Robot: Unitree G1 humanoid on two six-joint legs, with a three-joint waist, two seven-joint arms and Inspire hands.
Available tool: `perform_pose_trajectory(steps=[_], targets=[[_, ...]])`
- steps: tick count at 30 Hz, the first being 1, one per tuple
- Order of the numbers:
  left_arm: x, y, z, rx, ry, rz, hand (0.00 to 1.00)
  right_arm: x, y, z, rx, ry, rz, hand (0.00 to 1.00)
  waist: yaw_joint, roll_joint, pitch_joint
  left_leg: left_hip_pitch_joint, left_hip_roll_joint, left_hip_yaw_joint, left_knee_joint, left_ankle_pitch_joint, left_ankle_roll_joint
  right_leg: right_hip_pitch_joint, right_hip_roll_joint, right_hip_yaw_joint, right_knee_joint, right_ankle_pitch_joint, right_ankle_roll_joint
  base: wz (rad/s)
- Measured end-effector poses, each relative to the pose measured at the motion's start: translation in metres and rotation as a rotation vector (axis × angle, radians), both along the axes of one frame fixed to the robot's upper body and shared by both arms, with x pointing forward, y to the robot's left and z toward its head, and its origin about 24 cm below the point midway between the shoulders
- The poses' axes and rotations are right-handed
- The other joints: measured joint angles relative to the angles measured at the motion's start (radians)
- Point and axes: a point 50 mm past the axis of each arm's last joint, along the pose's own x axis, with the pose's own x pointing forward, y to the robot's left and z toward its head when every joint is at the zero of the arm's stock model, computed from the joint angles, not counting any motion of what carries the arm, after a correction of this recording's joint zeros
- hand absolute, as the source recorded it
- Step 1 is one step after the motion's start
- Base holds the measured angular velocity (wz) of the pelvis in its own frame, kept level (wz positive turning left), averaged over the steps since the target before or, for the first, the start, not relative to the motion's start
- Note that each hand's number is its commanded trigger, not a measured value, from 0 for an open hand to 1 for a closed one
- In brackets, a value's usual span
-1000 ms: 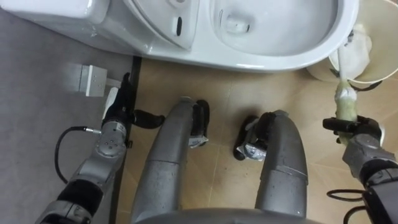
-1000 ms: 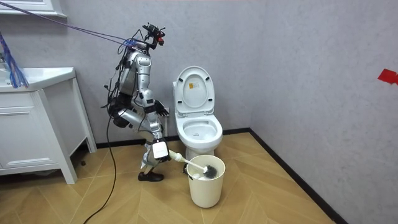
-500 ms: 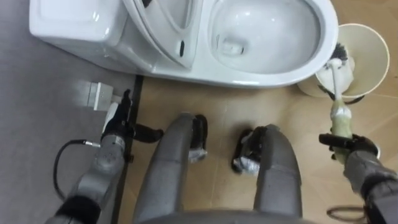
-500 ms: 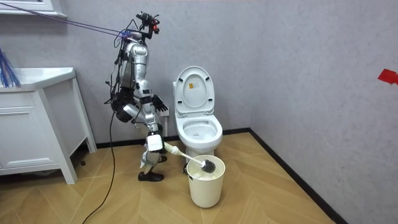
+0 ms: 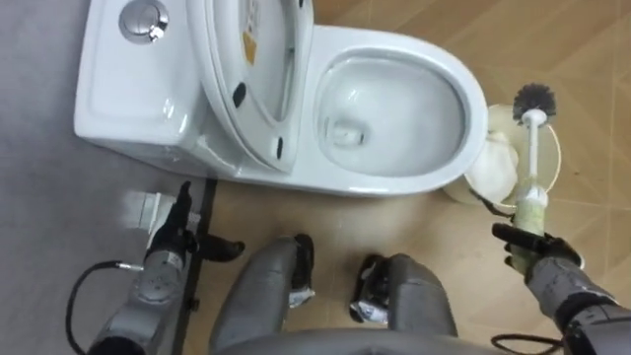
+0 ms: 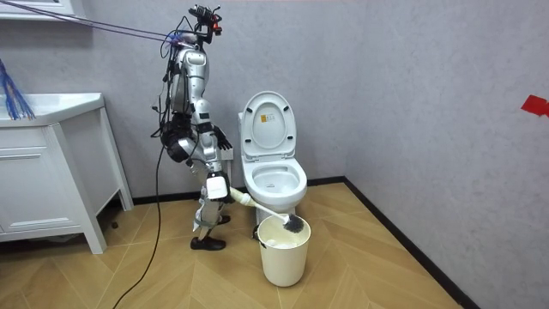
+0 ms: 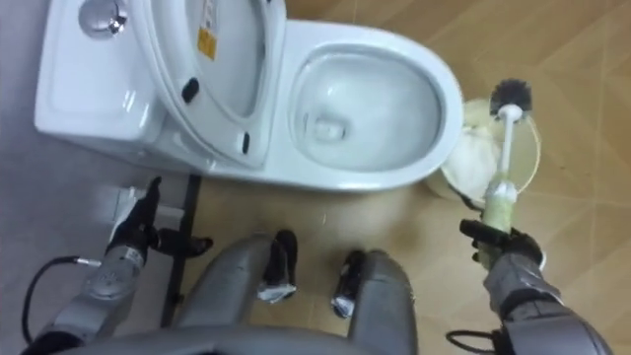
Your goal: Brush toilet
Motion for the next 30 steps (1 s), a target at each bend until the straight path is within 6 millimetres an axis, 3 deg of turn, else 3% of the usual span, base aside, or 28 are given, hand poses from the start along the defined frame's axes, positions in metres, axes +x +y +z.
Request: perform_pose_trajectory(steps=[5, 6, 9, 12, 20, 23, 30], targets=[[-0.041, 0.012, -0.007, 0.022, 0.070, 0.072, 0.00, -0.028, 0.005, -0.007, 0.010, 0.017, -0.018, 1.00, -0.005, -0.015, -0.0181, 0.178, -0.005, -0.006, -0.121, 0.001, -0.002, 0.200, 0.031, -0.016, -0.173, 0.038, 0.022, 0.03], [-0.053, 0.014, -0.007, 0.027, 0.088, 0.091, 0.00, -0.032, 0.007, -0.008, 0.005, 0.019, -0.014, 1.00, -0.006, -0.015, -0.0196, 0.211, -0.005, -0.004, -0.141, 0.001, -0.002, 0.239, 0.039, -0.016, -0.206, 0.049, 0.027, -0.03], [-0.062, 0.014, -0.003, 0.047, 0.067, 0.119, 0.00, -0.035, 0.012, -0.009, -0.022, 0.027, 0.042, 1.00, -0.001, -0.018, -0.0199, 0.272, -0.010, -0.009, -0.185, 0.002, -0.001, 0.300, 0.043, -0.019, -0.252, 0.064, 0.034, 0.00], [-0.064, 0.014, 0.000, 0.071, 0.041, 0.128, 0.00, -0.037, 0.016, -0.008, -0.061, 0.044, 0.110, 1.00, 0.004, -0.021, -0.0173, 0.326, -0.020, -0.023, -0.214, 0.002, -0.001, 0.363, 0.040, -0.040, -0.283, 0.066, 0.037, 0.13], [-0.068, 0.016, 0.011, 0.220, -0.055, 0.143, 0.00, -0.019, 0.024, 0.003, -0.244, 0.002, 0.345, 1.00, 0.025, -0.023, -0.0122, 0.382, -0.029, -0.049, -0.227, 0.001, -0.003, 0.449, 0.045, -0.074, -0.336, 0.070, 0.045, 0.12], [-0.061, 0.014, 0.025, 0.349, -0.135, 0.045, 0.00, -0.017, 0.026, 0.003, -0.290, 0.009, 0.436, 1.00, 0.062, -0.023, -0.0119, 0.378, -0.032, -0.065, -0.225, 0.000, -0.004, 0.450, 0.043, -0.091, -0.336, 0.071, 0.046, 0.10], [-0.043, 0.009, 0.047, 0.500, -0.280, -0.051, 0.00, -0.026, 0.030, -0.003, -0.357, 0.092, 0.625, 1.00, 0.088, -0.008, -0.0159, 0.368, -0.040, -0.102, -0.203, 0.000, -0.003, 0.470, 0.047, -0.127, -0.351, 0.078, 0.050, 0.17]])
